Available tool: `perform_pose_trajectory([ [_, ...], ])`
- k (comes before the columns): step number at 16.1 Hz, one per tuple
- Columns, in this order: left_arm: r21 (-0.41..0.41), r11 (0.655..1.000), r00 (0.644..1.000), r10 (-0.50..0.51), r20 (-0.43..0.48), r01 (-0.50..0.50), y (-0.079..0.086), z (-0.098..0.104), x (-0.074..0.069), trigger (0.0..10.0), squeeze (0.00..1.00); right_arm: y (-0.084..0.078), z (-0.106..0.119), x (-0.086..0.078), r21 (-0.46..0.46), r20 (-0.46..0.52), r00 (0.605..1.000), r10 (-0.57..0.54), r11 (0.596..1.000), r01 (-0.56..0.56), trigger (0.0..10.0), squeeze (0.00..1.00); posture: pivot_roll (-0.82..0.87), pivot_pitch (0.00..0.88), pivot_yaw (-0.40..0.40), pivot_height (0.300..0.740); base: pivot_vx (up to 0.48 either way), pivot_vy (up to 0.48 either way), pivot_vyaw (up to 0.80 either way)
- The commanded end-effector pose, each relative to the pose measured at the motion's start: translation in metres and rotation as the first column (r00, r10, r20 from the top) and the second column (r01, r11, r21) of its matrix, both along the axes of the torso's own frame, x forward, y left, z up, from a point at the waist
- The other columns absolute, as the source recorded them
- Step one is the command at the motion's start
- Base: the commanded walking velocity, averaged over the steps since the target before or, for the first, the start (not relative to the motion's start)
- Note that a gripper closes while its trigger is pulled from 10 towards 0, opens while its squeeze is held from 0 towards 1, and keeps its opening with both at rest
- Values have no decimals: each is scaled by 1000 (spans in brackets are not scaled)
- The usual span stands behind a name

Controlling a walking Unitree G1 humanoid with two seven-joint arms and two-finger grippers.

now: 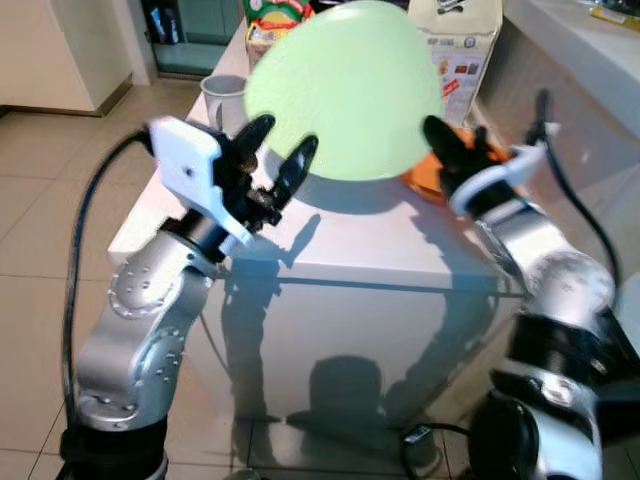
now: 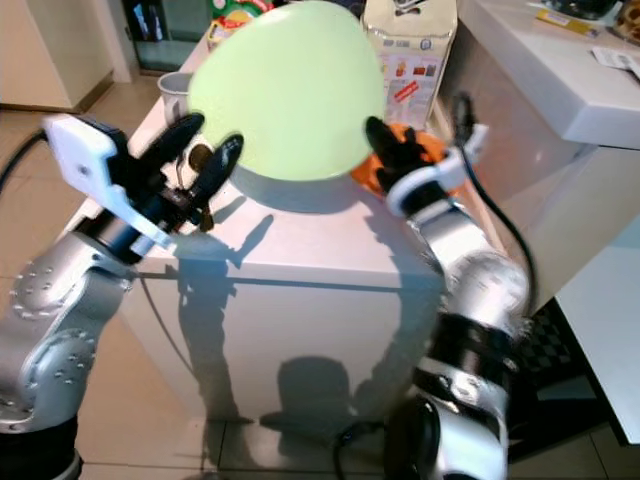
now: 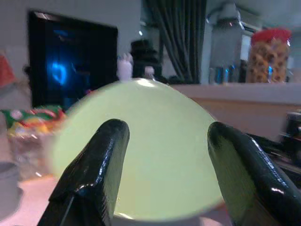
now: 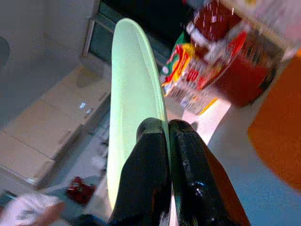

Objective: Setting the table

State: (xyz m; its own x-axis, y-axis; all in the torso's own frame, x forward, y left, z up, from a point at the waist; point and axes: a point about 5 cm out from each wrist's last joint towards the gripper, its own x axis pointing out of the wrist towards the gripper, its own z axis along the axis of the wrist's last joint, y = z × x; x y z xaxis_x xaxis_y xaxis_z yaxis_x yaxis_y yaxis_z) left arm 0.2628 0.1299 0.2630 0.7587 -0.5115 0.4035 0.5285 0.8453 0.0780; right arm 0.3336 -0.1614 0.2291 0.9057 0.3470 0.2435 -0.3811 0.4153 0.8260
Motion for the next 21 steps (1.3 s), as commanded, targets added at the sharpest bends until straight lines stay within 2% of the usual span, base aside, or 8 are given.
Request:
perform_pose_trajectory([
  [1, 9, 998, 998, 64, 18, -64, 10, 6, 2, 10000, 0, -3, 21, -10, -26, 117, 993, -1, 1000, 4, 0, 0, 28, 0, -22, 740, 0, 0, 0],
  [3, 45, 972, 972, 234, -34, -232, 37, -4, 10, 10000, 0, -4, 31, -23, -68, 199, 980, -5, 998, 19, 0, 0, 24, 0, -21, 740, 0, 0, 0],
  [4, 117, 938, 941, 335, -48, -327, 54, -13, 13, 10000, 0, -5, 37, -34, -67, 245, 969, -21, 997, 39, 0, 0, 20, 0, -21, 740, 0, 0, 0],
  [6, 142, 929, 936, 350, -45, -341, 56, -14, 13, 10000, 0, -6, 38, -38, -64, 256, 966, -29, 997, 47, 0, 0, 20, 0, -21, 740, 0, 0, 0],
  [7, 172, 924, 934, 354, -50, -341, 51, -18, 12, 10000, 0, -3, 41, -48, -89, 296, 955, -30, 994, 58, 10000, 0, 39, 0, -28, 740, 0, 0, 0],
  [9, 183, 929, 939, 338, -68, -322, 43, -22, 10, 10000, 0, 6, 38, -62, -194, 330, 944, -4, 978, 72, 10000, 0, 38, 0, -28, 740, 0, 0, 0],
  [11, 189, 932, 940, 330, -87, -310, 30, -29, 18, 10000, 0, 9, 38, -67, -201, 327, 943, -57, 971, 128, 10000, 0, 15, 0, -15, 740, -120, 0, 0],
  [21, 203, 920, 929, 359, -96, -334, 27, -36, 24, 10000, 0, 11, 27, -69, -308, 300, 947, -115, 928, 210, 10000, 0, 16, 0, -4, 740, -267, 0, 0],
])
